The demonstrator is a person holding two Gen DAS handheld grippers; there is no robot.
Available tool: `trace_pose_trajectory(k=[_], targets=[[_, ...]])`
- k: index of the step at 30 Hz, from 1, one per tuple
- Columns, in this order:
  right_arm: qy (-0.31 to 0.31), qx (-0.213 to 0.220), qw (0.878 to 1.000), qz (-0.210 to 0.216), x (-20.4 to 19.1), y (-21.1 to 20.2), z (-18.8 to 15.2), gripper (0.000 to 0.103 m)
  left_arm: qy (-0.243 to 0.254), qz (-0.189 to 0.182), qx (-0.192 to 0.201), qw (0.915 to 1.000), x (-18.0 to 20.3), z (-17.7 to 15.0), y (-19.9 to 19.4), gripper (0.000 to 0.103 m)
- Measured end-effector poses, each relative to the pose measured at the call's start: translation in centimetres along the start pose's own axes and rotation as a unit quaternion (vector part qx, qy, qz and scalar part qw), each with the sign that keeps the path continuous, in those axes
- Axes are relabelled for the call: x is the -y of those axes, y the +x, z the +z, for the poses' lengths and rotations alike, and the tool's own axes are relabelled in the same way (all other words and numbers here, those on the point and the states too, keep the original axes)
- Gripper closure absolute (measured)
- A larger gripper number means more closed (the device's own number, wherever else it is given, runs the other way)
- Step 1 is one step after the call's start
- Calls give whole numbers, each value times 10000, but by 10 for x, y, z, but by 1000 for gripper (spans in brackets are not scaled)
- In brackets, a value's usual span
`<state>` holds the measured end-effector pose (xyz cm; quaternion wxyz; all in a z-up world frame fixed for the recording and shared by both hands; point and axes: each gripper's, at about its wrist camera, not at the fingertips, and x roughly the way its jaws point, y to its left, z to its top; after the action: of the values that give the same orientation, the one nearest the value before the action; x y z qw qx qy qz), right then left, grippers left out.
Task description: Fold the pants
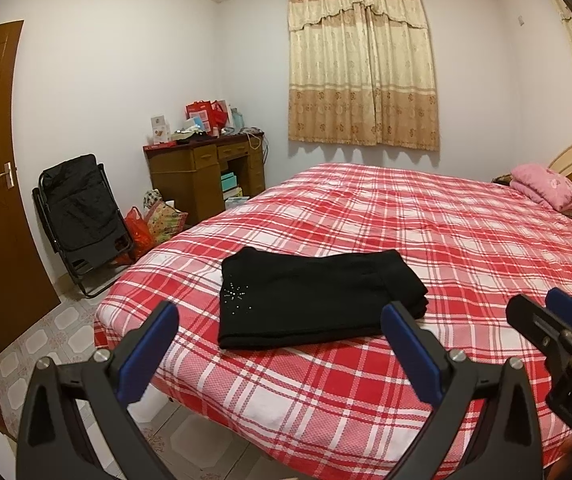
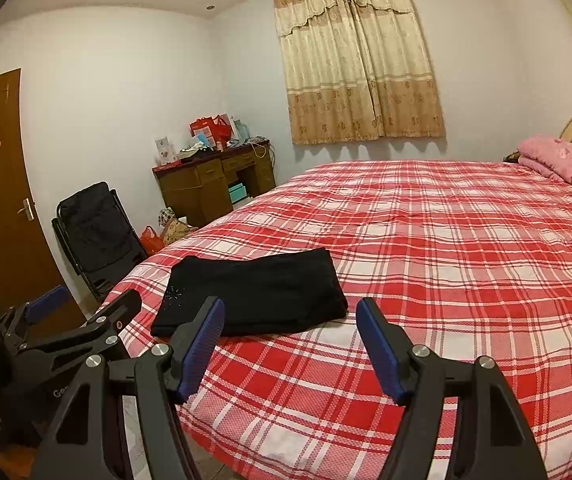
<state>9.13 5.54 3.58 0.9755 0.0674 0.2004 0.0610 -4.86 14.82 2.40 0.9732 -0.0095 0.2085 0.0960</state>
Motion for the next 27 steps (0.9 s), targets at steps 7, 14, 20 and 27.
trace_pose_trajectory(k=[7, 14, 20, 27], targets=[[7, -20, 10000, 3, 0, 2, -1, 33, 28, 17, -26, 10000, 0, 0, 0, 0], [18, -17, 10000, 16, -1, 1, -3, 32, 5, 44, -30, 10000, 0, 0, 0, 0], [10, -6, 10000, 3, -2, 1, -3, 32, 11, 37, -38, 10000, -1, 1, 0, 0], [6, -33, 10000, 14, -3, 2, -3, 32, 18, 70, -66, 10000, -1, 0, 2, 0]])
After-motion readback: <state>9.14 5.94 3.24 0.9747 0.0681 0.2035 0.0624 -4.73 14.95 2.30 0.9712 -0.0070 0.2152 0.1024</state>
